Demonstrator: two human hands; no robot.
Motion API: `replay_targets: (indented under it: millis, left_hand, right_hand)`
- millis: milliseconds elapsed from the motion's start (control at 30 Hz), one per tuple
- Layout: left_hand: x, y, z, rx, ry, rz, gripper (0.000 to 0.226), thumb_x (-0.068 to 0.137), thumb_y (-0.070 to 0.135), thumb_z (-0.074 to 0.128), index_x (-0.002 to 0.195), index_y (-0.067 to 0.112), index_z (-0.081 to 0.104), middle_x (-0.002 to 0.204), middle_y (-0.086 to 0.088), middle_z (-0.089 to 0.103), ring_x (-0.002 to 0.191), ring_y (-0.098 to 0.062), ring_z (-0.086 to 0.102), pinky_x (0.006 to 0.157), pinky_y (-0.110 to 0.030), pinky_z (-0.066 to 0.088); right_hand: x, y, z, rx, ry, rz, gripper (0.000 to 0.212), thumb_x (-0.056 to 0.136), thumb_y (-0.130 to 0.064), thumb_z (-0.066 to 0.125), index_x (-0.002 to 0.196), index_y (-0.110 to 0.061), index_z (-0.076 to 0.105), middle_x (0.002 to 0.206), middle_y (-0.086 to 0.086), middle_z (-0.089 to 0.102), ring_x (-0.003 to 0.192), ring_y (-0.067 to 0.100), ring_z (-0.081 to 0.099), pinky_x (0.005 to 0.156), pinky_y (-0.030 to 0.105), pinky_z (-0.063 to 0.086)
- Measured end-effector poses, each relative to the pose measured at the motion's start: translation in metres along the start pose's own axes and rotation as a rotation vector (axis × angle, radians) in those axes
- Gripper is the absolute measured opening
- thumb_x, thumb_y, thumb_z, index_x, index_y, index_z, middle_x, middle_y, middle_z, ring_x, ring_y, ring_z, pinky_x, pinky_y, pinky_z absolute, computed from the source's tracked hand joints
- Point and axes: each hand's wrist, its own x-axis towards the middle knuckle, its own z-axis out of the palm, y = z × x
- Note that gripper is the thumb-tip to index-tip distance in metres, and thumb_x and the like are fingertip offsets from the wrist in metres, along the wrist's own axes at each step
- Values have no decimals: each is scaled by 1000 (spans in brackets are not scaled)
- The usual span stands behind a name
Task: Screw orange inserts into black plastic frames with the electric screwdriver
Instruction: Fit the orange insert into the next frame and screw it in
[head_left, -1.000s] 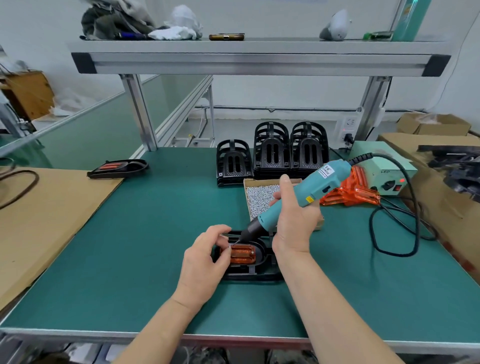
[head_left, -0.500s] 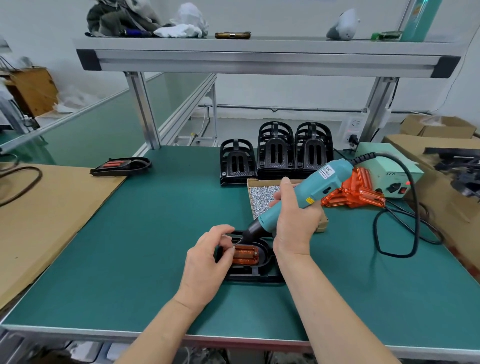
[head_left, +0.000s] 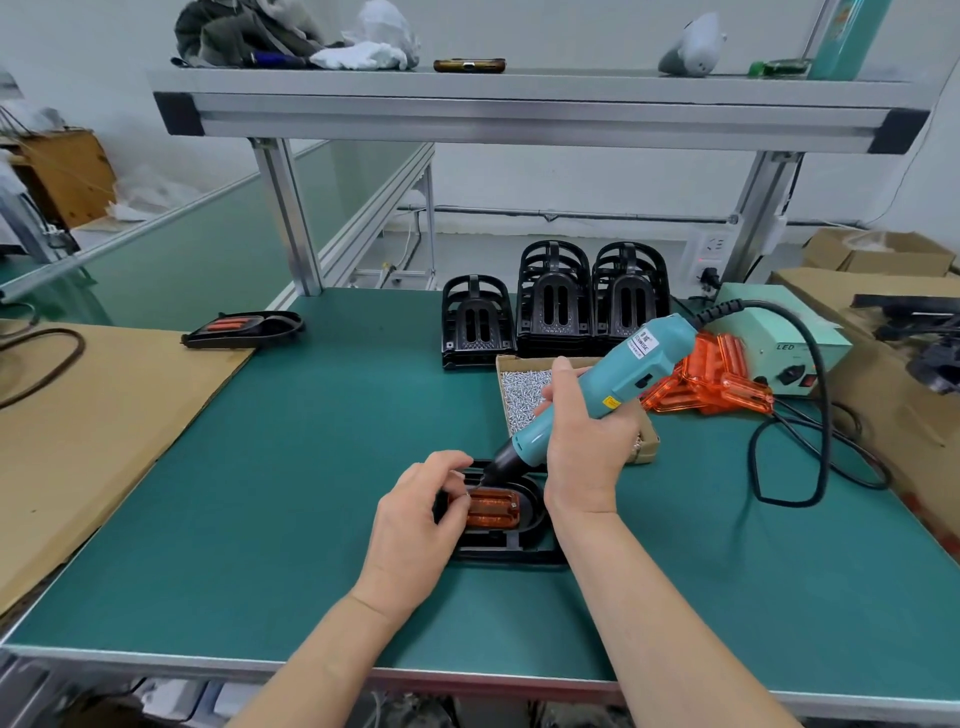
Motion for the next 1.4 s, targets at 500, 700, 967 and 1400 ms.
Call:
replay_targets:
  millis: [500,700,967,1400]
  left_hand:
    - [-3,2,0,54,64,102,59,74,-13,72,108,32,57,84,10,62,83,-7,59,81,-9,43]
    - [-2,2,0,-5,28,6,61,78,-5,74,111,40,48,83,14,63,94,-4,61,89,-10,42]
    - [-2,-8,-17,-70,-303,-234,107,66,48,81,151,38,18,149,28,32,138,15,27,107,-9,22]
    - [3,-15,-25,-61,-447,-313,136,53,65,82,148,55,-15,156,14,36,137,4,38,107,-18,31]
  right_hand:
    - [1,2,6,-43,16,35,27,75,-44,72,77,-24,54,67,0,64,61,18,63,63,32,53]
    - [0,-1,6,2,4,36,25,87,-27,76,81,-19,53,62,0,64,52,16,62,51,23,50]
    - [4,-4,13,-31,-32,-18,23,91,-26,73,81,-19,53,60,-2,62,52,17,60,56,28,52]
    - [-11,0,24,-95,-162,-69,24,80,-45,71,83,-25,57,62,-3,64,51,15,63,61,36,55]
